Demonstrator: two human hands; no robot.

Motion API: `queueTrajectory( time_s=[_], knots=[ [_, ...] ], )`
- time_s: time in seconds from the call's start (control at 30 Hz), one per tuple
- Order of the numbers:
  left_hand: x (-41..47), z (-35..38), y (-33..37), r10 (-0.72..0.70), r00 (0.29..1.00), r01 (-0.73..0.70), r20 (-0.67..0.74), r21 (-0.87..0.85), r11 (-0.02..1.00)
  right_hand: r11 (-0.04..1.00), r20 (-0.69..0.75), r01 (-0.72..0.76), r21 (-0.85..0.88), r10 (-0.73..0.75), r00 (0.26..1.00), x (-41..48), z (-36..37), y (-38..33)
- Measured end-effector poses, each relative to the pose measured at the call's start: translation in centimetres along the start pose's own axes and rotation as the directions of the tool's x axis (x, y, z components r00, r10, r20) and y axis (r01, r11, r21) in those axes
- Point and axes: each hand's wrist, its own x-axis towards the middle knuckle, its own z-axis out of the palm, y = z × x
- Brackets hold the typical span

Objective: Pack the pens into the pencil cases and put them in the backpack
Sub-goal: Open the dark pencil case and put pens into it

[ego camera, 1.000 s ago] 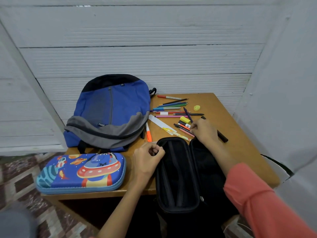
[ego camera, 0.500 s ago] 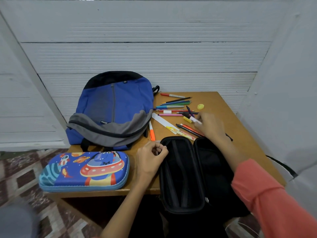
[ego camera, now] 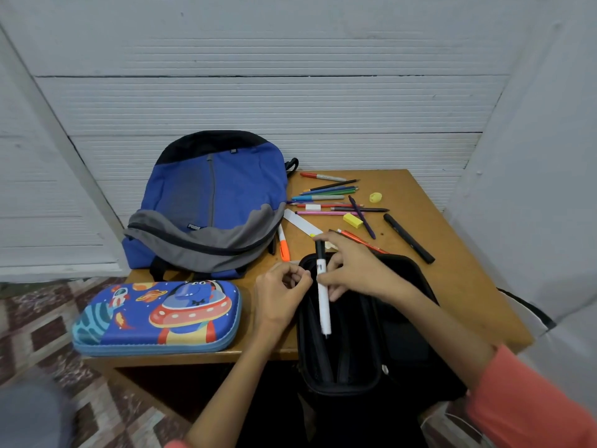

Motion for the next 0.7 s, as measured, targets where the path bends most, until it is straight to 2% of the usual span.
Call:
queueTrajectory(
  time_s=[0.13, 0.27, 0.37, 0.5, 0.7],
  knots=[
    [0.0, 0.0, 0.2, -0.008, 1.000, 0.008, 0.007, -0.007, 1.000, 0.961, 0.141, -0.031, -0.275, 0.072, 0.987, -0.2, 0.3, 0.1],
    [0.0, 0.1, 0.1, 0.010, 1.000, -0.010, -0.005, -0.017, 1.000, 0.840, 0.228, 0.039, -0.541, 0.102, 0.968, -0.4, -0.1, -0.2],
    [0.0, 0.0, 0.1, 0.047, 0.998, -0.047, 0.044, -0.014, 0.999, 0.811, 0.232, 0.051, -0.583, 0.105, 0.967, -0.6, 0.1, 0.1],
    [0.0, -0.2, 0.5, 0.149, 0.979, -0.153, 0.141, 0.021, 0.988, 0.831, 0.180, 0.015, -0.557, 0.103, 0.978, -0.7, -0.2, 0.5],
    [0.0, -0.1, 0.4, 0.145, 0.979, -0.149, 0.144, 0.019, 0.989, 0.811, 0.165, -0.021, -0.585, 0.144, 0.976, -1.3, 0.2, 0.3]
  ],
)
